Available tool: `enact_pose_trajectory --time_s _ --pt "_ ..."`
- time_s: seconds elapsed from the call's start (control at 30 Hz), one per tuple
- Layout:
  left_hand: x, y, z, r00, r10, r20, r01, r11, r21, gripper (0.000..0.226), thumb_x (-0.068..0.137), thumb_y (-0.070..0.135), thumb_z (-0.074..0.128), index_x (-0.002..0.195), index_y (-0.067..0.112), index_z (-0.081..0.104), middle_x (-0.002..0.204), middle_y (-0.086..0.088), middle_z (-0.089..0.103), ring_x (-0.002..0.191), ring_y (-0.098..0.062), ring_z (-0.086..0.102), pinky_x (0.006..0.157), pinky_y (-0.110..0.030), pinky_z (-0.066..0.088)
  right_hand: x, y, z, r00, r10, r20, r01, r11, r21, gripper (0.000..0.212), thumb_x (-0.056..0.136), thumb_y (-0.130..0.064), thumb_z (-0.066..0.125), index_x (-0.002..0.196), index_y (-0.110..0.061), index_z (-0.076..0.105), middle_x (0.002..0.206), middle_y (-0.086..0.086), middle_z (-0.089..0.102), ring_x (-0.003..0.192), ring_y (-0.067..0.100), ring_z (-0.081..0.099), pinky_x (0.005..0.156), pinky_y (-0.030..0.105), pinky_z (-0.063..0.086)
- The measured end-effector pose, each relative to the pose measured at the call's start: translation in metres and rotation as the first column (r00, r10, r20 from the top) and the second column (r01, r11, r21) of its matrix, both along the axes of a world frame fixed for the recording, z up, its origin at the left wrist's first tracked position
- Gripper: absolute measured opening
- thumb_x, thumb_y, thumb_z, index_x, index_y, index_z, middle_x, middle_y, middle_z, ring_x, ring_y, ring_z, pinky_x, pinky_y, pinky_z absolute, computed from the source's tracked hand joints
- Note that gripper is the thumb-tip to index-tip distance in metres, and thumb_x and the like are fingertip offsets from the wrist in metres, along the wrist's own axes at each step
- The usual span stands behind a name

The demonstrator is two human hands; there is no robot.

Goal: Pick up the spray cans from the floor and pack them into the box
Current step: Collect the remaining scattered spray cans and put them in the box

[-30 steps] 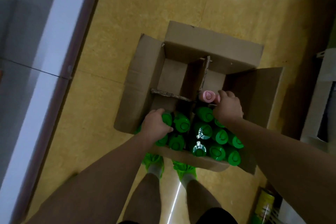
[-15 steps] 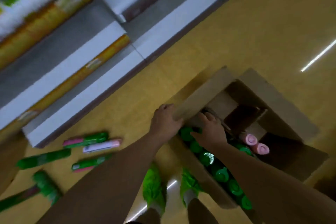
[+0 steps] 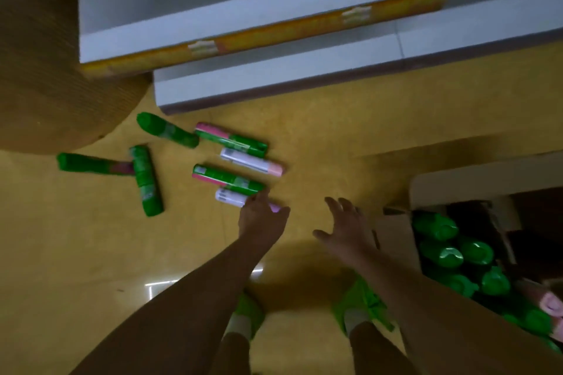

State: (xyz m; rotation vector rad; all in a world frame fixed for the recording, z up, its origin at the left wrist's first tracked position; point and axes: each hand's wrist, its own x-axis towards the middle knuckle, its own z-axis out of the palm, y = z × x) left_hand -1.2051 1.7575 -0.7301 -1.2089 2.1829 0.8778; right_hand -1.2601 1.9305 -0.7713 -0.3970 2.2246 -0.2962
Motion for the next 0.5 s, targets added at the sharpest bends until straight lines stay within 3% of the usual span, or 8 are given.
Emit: enact_pose_trajectory --time_s 0.17,0.23,0.33,0.4,0.5 --pt "0.040 -0.070 -0.070 0.978 0.203 -0.041 -0.203 0.979 0.001 0.066 0.086 0.038 0.071 0.142 0.011 0.048 0.138 -0.014 0.055 0.127 -0.030 0.051 0.101 -0.032 0.039 0.023 -0.082 -0.066 0.995 0.093 -0.040 -0.094 0.995 -0.038 0.083 0.086 -0.052 0.064 0.155 -0.028 0.025 0.157 0.005 0.031 0.138 0.030 0.035 0.109 0.038 0.036" --pt "0.049 -0.090 -0.110 0.939 0.339 -0.060 -0.337 0.941 0.037 0.061 0.087 0.035 0.070 0.139 0.010 0.050 0.133 -0.015 0.058 0.122 -0.030 0.054 0.092 -0.029 0.040 0.025 -0.116 -0.104 0.990 0.134 -0.041 -0.136 0.989 -0.061 0.081 0.086 -0.051 0.065 0.154 -0.026 0.029 0.154 0.006 0.035 0.137 0.031 0.037 0.108 0.039 0.037" --pt "0.061 -0.108 -0.179 0.804 0.592 -0.053 -0.580 0.802 0.142 0.058 0.086 0.031 0.070 0.136 0.010 0.050 0.129 -0.015 0.059 0.113 -0.031 0.058 0.080 -0.025 0.038 0.025 -0.163 -0.169 0.981 0.170 -0.095 -0.180 0.976 -0.121 0.074 0.078 -0.047 0.067 0.146 -0.031 0.040 0.137 0.008 0.053 0.122 0.034 0.053 0.099 0.040 0.046" --pt "0.069 -0.118 -0.228 0.672 0.739 -0.057 -0.712 0.665 0.223 0.052 0.084 0.030 0.072 0.128 0.010 0.053 0.122 -0.013 0.062 0.094 -0.026 0.060 0.074 -0.026 0.042 0.024 -0.190 -0.211 0.966 0.213 -0.149 -0.234 0.962 -0.139 0.068 0.073 -0.050 0.060 0.137 -0.032 0.048 0.126 0.005 0.061 0.114 0.032 0.059 0.092 0.038 0.050" --pt "0.076 -0.126 -0.288 0.477 0.878 -0.030 -0.826 0.460 0.326 0.049 0.083 0.027 0.076 0.120 0.007 0.051 0.105 -0.009 0.057 0.076 -0.017 0.054 0.065 -0.029 0.045 0.022 -0.226 -0.258 0.926 0.316 -0.206 -0.343 0.933 -0.108 0.061 0.083 -0.051 0.062 0.137 -0.027 0.049 0.133 0.005 0.057 0.123 0.029 0.054 0.095 0.037 0.047"
